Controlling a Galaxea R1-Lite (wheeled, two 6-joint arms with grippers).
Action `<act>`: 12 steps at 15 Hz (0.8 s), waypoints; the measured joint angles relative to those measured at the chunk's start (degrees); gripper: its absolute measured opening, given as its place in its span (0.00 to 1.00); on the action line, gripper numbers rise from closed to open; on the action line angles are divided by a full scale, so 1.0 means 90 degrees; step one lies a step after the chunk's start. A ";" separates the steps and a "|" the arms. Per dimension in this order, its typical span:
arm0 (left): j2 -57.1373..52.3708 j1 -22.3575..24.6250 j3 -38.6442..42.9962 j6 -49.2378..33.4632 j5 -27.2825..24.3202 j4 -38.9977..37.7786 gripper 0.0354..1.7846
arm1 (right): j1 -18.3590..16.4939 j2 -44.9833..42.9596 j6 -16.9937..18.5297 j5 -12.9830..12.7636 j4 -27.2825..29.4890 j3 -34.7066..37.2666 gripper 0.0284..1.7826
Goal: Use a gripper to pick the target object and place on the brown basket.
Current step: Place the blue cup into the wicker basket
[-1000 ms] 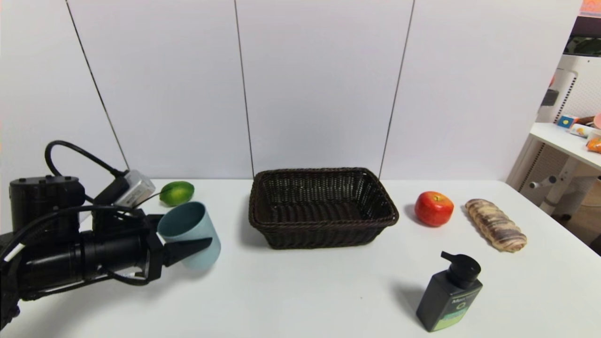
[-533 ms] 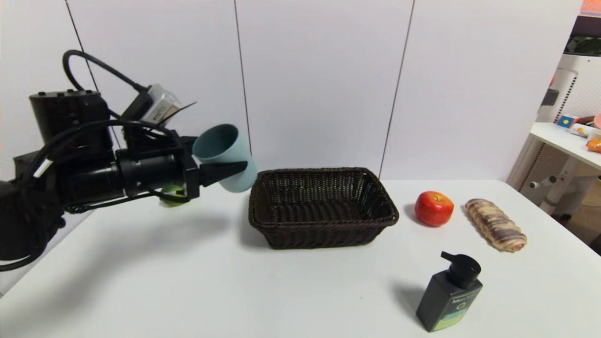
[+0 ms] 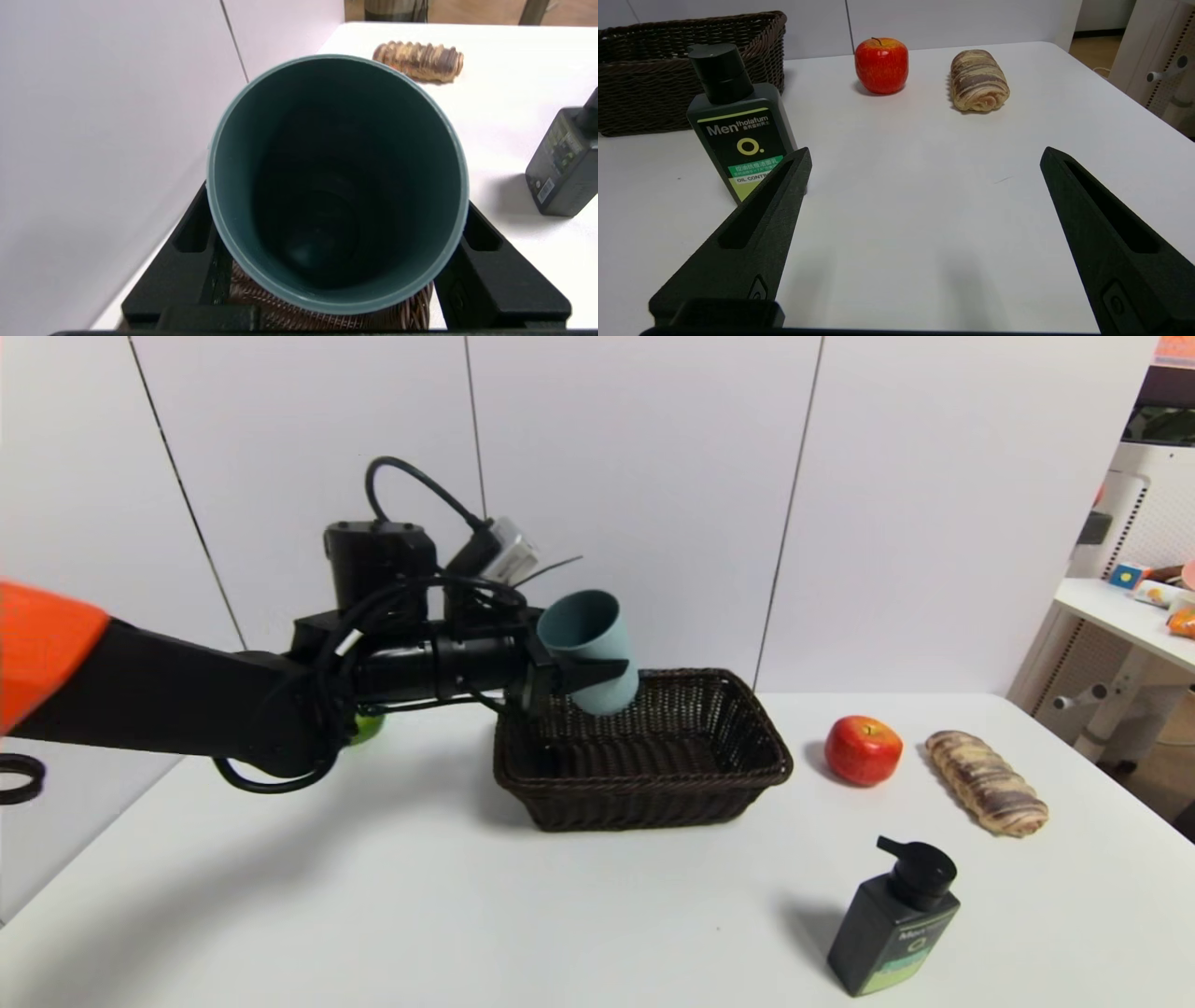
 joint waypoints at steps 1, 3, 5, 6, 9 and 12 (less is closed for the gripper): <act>0.0215 -0.0058 -0.0051 0.0015 0.0012 -0.0058 0.63 | 0.0000 0.0000 0.0003 -0.0005 0.0003 0.0000 0.95; 0.0592 -0.0118 -0.0104 0.0015 0.0034 -0.0286 0.63 | 0.0000 0.0000 0.0003 0.0000 0.0000 0.0000 0.95; 0.0917 -0.0135 -0.0144 0.0020 0.0046 -0.0371 0.63 | 0.0000 0.0000 0.0000 -0.0003 0.0003 0.0000 0.95; 0.1054 -0.0138 -0.0160 0.0018 0.0061 -0.0375 0.63 | 0.0000 0.0000 0.0000 -0.0003 0.0003 0.0000 0.95; 0.1311 -0.0142 -0.0267 0.0033 0.0218 -0.0387 0.75 | 0.0000 0.0000 0.0000 -0.0003 0.0003 0.0000 0.95; 0.1415 -0.0141 -0.0377 0.0024 0.0229 -0.0386 0.81 | 0.0000 0.0000 0.0003 -0.0003 0.0003 0.0000 0.95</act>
